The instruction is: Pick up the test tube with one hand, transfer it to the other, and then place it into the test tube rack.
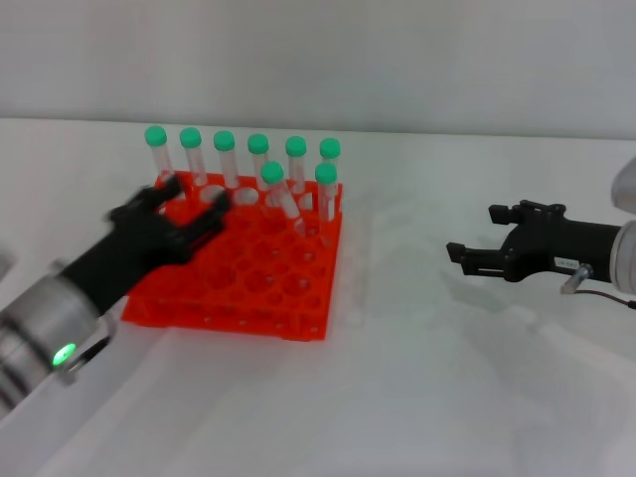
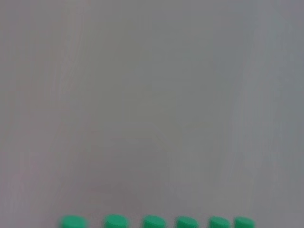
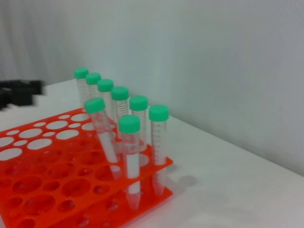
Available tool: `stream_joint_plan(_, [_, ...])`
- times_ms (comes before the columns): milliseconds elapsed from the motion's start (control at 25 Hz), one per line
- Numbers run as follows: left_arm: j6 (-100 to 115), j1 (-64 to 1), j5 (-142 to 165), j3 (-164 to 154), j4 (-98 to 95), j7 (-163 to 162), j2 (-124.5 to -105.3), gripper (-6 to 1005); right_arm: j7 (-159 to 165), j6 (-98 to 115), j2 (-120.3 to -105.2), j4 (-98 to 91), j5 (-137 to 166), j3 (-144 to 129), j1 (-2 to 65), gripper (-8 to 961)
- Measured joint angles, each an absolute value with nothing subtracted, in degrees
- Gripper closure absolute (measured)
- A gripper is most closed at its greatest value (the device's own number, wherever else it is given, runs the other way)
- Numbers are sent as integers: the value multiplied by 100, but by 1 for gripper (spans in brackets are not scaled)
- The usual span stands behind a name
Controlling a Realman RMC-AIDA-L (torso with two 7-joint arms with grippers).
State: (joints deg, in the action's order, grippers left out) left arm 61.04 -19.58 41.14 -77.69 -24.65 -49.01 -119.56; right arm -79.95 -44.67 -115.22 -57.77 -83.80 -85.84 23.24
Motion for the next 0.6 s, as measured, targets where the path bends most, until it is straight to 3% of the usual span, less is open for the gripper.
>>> stream_joint_plan(600, [8565, -980, 1844, -7736, -1232, -2730, -11948, 229, -10720, -6451, -11489, -4843, -10587, -6577, 1376, 109])
